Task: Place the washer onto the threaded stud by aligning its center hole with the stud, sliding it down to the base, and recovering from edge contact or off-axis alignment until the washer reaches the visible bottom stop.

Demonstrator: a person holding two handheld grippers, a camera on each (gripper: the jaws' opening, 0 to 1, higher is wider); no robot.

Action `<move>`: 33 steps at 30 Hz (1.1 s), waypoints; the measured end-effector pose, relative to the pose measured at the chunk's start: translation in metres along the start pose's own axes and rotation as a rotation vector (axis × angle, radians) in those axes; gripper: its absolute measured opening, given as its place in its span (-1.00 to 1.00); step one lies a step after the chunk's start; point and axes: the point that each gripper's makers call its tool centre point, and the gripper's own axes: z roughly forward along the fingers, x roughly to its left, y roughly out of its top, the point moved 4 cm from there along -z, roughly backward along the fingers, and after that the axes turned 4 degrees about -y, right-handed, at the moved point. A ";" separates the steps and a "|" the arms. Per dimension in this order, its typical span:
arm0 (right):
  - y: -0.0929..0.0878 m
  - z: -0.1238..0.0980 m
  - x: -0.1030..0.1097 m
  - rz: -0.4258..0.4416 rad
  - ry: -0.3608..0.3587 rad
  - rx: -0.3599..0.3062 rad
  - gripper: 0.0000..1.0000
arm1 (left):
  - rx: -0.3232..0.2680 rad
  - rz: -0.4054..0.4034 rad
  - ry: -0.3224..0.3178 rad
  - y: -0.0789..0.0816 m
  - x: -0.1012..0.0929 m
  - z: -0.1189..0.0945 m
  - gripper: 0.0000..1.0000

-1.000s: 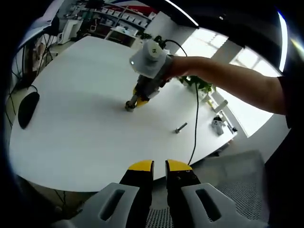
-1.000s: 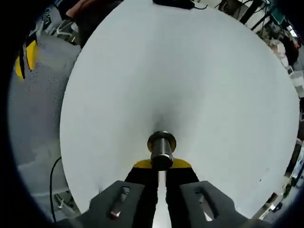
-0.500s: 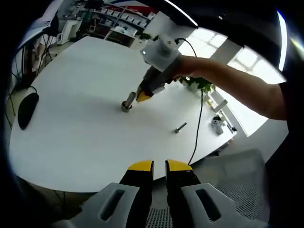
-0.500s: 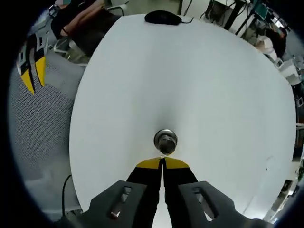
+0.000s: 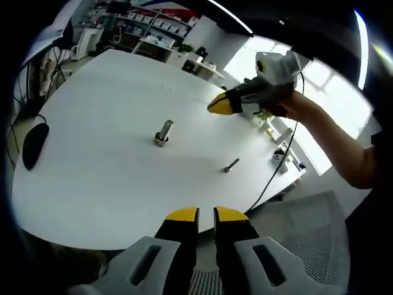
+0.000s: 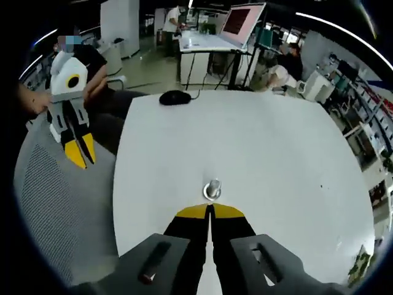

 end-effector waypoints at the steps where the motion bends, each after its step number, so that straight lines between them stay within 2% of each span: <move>1: 0.000 -0.007 0.004 0.036 -0.002 -0.040 -0.94 | 0.000 0.001 -0.001 0.000 0.000 0.000 -0.85; 2: -0.001 -0.014 0.007 0.082 -0.008 -0.079 -0.94 | 0.001 0.005 -0.003 0.000 -0.001 0.001 -0.85; 5: -0.007 -0.039 0.013 0.232 -0.085 -0.207 -0.91 | 0.018 0.030 -0.009 -0.002 -0.005 0.002 -0.86; 7: -0.011 -0.054 0.019 0.344 -0.097 -0.275 -0.87 | 0.025 0.042 -0.011 -0.003 -0.007 0.003 -0.86; 8: -0.013 -0.060 0.021 0.371 -0.096 -0.297 -0.84 | 0.029 0.050 -0.013 -0.004 -0.008 0.003 -0.86; 9: -0.024 -0.067 0.017 0.399 -0.093 -0.314 -0.80 | 0.035 0.055 -0.014 -0.005 -0.007 0.003 -0.86; 16: -0.059 -0.110 0.022 0.483 -0.165 -0.360 -0.55 | 0.040 0.062 -0.025 -0.006 -0.007 0.002 -0.85; 20: -0.078 -0.131 0.036 0.517 -0.205 -0.374 -0.52 | 0.023 0.056 -0.031 -0.004 -0.008 0.001 -0.83; 21: -0.088 -0.137 0.035 0.530 -0.215 -0.378 -0.52 | 0.024 0.051 -0.028 -0.004 -0.008 0.001 -0.83; 25: -0.106 -0.148 0.043 0.573 -0.248 -0.377 -0.50 | 0.022 0.041 -0.021 -0.005 -0.007 0.001 -0.83; 27: -0.118 -0.153 0.048 0.593 -0.258 -0.359 -0.47 | -0.020 0.000 -0.004 -0.002 -0.005 -0.002 -0.83; 28: -0.124 -0.156 0.050 0.602 -0.286 -0.359 -0.45 | -0.040 -0.021 -0.004 0.000 -0.005 -0.002 -0.83; 29: -0.125 -0.157 0.052 0.606 -0.291 -0.360 -0.44 | -0.044 -0.035 -0.005 0.001 -0.005 -0.003 -0.84; 31: -0.130 -0.161 0.058 0.639 -0.297 -0.353 -0.42 | -0.037 -0.041 -0.008 0.000 -0.004 -0.002 -0.84; 33: -0.133 -0.162 0.065 0.633 -0.310 -0.331 -0.41 | -0.003 -0.001 -0.017 -0.004 -0.008 0.000 -0.84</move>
